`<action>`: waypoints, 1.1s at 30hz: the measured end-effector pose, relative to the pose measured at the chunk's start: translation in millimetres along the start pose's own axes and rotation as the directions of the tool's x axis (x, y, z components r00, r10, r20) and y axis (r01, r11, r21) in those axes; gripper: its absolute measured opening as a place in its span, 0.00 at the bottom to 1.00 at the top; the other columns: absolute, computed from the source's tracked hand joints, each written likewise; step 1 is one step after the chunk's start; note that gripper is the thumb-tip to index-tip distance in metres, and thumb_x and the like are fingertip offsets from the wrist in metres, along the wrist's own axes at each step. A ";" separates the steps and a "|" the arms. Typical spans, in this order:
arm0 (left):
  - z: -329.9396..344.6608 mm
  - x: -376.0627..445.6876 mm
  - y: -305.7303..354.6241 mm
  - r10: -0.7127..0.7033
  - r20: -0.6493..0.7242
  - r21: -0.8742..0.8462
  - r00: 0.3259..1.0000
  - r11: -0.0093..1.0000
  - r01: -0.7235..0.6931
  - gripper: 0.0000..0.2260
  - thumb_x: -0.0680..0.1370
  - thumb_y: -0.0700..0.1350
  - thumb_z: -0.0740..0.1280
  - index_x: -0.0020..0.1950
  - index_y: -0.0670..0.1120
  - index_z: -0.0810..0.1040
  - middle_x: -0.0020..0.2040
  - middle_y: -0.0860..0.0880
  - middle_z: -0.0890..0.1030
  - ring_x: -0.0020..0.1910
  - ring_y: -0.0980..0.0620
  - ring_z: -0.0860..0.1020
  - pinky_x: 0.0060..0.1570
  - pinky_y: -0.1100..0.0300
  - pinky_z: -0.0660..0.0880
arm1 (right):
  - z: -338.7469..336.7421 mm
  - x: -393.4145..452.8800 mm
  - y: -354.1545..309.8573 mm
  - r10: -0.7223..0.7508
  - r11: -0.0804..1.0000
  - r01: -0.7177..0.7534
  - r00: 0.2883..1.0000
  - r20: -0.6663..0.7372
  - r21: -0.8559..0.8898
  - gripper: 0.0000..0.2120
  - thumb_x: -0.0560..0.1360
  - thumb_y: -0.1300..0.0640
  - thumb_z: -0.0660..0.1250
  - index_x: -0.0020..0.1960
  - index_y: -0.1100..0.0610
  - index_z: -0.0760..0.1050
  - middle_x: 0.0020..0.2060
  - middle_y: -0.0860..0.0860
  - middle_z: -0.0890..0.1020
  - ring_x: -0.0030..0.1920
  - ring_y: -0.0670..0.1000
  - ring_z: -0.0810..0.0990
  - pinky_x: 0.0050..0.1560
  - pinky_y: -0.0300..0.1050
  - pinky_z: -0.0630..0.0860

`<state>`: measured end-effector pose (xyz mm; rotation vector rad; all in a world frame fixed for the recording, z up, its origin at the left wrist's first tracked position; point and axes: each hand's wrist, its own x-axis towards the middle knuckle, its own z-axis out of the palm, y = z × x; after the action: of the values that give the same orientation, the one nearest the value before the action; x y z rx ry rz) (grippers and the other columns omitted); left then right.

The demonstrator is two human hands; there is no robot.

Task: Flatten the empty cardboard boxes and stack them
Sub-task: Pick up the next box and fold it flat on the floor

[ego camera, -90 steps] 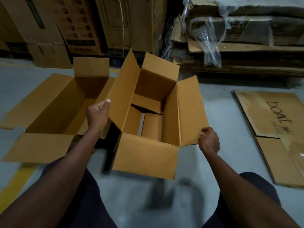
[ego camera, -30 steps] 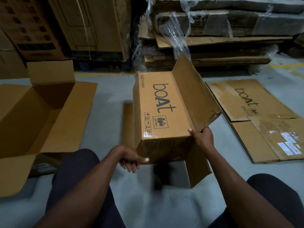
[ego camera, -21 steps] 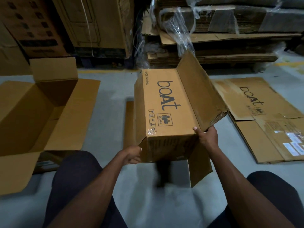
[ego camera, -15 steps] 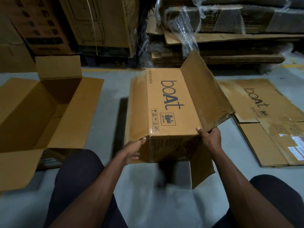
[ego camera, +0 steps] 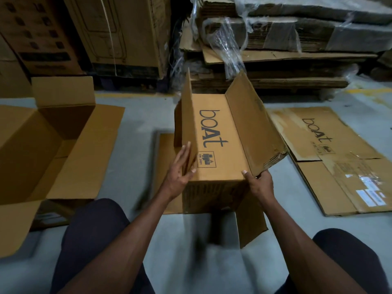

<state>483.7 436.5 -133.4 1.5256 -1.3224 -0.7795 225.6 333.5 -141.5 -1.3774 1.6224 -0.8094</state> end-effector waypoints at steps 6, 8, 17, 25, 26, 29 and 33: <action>7.7 16.0 -11.0 -0.023 0.121 0.215 0.992 0.977 -0.003 0.28 0.73 0.75 0.41 0.73 0.76 0.57 0.80 0.64 0.45 0.76 0.58 0.41 0.73 0.33 0.41 | -1.9 -6.9 0.5 -0.014 1.000 0.014 1.000 0.006 -0.013 0.23 0.75 0.49 0.72 0.65 0.57 0.71 0.59 0.55 0.79 0.59 0.57 0.78 0.59 0.55 0.78; 9.3 22.2 -13.7 -0.027 0.106 0.199 0.994 0.980 0.006 0.25 0.76 0.70 0.49 0.73 0.72 0.64 0.80 0.63 0.50 0.78 0.56 0.43 0.74 0.36 0.45 | -1.3 -7.7 -0.4 -0.021 0.999 0.021 1.000 0.006 -0.030 0.22 0.76 0.49 0.71 0.65 0.57 0.71 0.59 0.56 0.79 0.59 0.58 0.78 0.59 0.55 0.78; -26.7 50.0 -8.7 -0.212 0.071 0.329 0.975 0.928 0.177 0.54 0.60 0.79 0.65 0.81 0.62 0.49 0.82 0.52 0.55 0.78 0.45 0.59 0.71 0.43 0.57 | -3.8 -6.0 2.7 -0.017 0.999 0.019 0.999 0.033 -0.042 0.22 0.75 0.47 0.71 0.63 0.57 0.72 0.57 0.55 0.80 0.57 0.58 0.79 0.57 0.55 0.79; -20.5 34.3 2.2 -0.362 0.187 0.595 0.913 0.781 0.188 0.59 0.59 0.85 0.52 0.77 0.59 0.28 0.80 0.43 0.62 0.79 0.36 0.57 0.77 0.42 0.41 | -1.9 2.7 -4.6 0.004 0.998 -0.005 1.000 -0.012 -0.069 0.22 0.76 0.48 0.71 0.63 0.61 0.73 0.58 0.58 0.80 0.57 0.60 0.79 0.51 0.48 0.76; -16.7 27.9 7.8 -0.341 0.224 0.633 0.913 0.764 0.130 0.62 0.59 0.84 0.58 0.76 0.57 0.25 0.79 0.43 0.63 0.79 0.37 0.56 0.76 0.43 0.34 | -2.0 4.4 -8.3 0.017 0.996 -0.019 1.000 -0.021 -0.084 0.21 0.76 0.48 0.70 0.63 0.61 0.73 0.58 0.58 0.80 0.57 0.60 0.79 0.51 0.49 0.76; -7.7 18.6 1.4 -0.240 0.141 0.677 0.960 0.731 0.083 0.63 0.62 0.79 0.60 0.76 0.51 0.23 0.72 0.44 0.75 0.77 0.43 0.64 0.74 0.41 0.28 | -0.6 9.6 -16.4 0.031 0.993 -0.030 0.999 0.010 -0.113 0.22 0.77 0.47 0.70 0.63 0.60 0.72 0.59 0.58 0.79 0.58 0.60 0.79 0.53 0.51 0.77; -6.0 20.7 -28.6 -0.234 0.034 0.562 0.972 0.808 0.175 0.54 0.70 0.72 0.66 0.78 0.59 0.29 0.67 0.46 0.80 0.78 0.42 0.63 0.78 0.39 0.38 | -1.2 13.3 -21.5 0.031 0.993 -0.020 0.996 0.087 -0.117 0.26 0.75 0.46 0.72 0.64 0.59 0.70 0.59 0.56 0.78 0.57 0.58 0.78 0.52 0.50 0.78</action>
<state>504.3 417.2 -155.5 2.1461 -1.5660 -0.6352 233.4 316.4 -124.6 -1.4499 1.6360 -0.6382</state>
